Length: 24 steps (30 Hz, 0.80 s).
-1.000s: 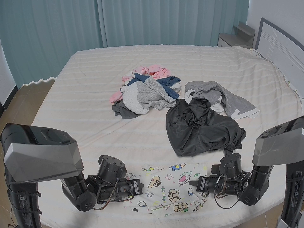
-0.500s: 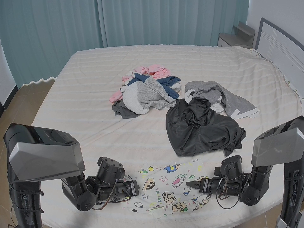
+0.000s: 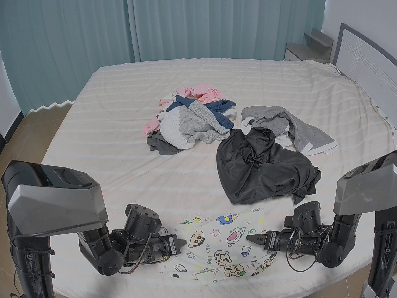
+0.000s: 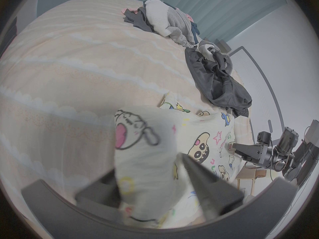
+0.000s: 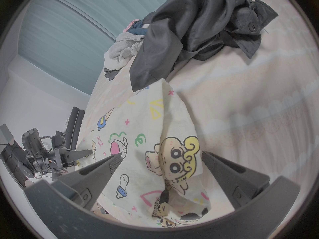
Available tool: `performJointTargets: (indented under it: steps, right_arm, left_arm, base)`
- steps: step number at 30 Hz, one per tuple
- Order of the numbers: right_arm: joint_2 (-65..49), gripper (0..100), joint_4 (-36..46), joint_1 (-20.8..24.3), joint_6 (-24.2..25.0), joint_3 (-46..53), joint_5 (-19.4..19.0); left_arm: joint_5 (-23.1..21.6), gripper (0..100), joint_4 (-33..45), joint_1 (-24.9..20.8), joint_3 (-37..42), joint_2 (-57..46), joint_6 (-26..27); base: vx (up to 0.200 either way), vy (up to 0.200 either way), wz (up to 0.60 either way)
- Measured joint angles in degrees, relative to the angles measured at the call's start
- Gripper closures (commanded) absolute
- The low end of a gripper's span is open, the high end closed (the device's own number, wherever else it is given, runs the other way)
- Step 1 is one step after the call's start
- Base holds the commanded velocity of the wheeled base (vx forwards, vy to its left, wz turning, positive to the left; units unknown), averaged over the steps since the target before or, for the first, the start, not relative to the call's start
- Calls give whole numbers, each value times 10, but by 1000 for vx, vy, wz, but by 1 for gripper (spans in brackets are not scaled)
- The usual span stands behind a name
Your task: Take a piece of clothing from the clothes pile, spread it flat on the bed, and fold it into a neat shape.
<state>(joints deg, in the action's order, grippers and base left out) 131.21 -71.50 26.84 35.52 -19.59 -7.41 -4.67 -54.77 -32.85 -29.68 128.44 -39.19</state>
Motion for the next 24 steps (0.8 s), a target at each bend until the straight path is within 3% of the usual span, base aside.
performJointTargets:
  steps: [11,20,24]
  right_arm:
    - [-35,0,0,-6,0,29,0]
    - [-158,0,2,-37,-4,95,3]
    - [-247,0,7,-47,-14,132,26]
  left_arm:
    - [25,0,-60,7,24,1,6]
    - [20,0,-103,79,84,-62,29]
    - [15,0,-107,107,114,-133,32]
  base:
    - [0,0,0]
    - [0,0,0]
    - [0,0,0]
